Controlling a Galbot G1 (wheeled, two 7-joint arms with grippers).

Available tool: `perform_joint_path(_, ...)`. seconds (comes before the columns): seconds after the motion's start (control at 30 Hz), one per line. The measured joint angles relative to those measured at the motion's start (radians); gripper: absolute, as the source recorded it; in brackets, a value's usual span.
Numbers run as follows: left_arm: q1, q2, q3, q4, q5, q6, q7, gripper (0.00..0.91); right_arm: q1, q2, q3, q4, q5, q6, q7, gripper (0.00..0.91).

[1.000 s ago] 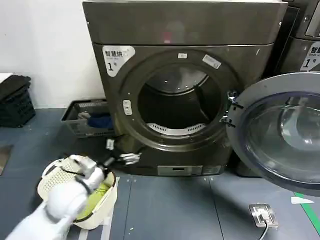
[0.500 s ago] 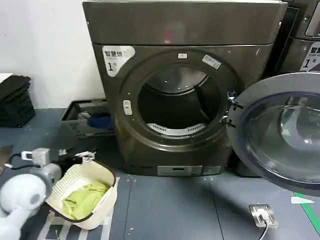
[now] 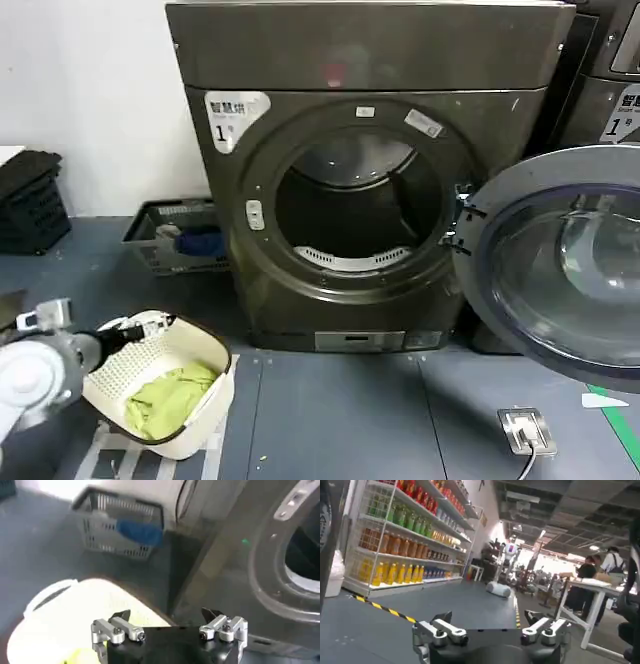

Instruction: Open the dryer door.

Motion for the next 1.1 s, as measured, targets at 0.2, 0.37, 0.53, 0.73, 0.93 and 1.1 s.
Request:
perform_joint_path(0.2,-0.034,0.047,0.068,0.038,-0.114,-0.001,-0.059,0.907,-0.001,0.005,-0.01,0.0,0.0,0.009,-0.002,0.907)
perform_joint_path(0.37,-0.044,0.09,0.112,0.06,-0.203,-0.001,-0.096,0.907,-0.002,0.007,-0.015,-0.001,0.004,0.03,0.0,0.907)
perform_joint_path(0.53,-0.051,0.123,0.135,0.058,-0.301,-0.001,-0.13,0.907,-0.005,0.007,-0.016,-0.002,0.016,0.031,-0.002,0.907)
perform_joint_path(0.73,-0.059,0.136,0.158,0.04,-0.347,-0.001,-0.137,0.907,-0.006,0.009,-0.015,-0.007,0.02,0.047,-0.005,0.907)
perform_joint_path(0.93,-0.064,0.142,0.176,0.036,-0.368,-0.001,-0.136,0.907,-0.007,0.012,-0.015,-0.014,0.021,0.073,-0.004,0.907)
perform_joint_path(1.1,-0.07,0.138,0.184,0.037,-0.366,0.0,-0.136,0.907,-0.008,0.015,-0.012,-0.014,0.023,0.079,-0.013,0.907)
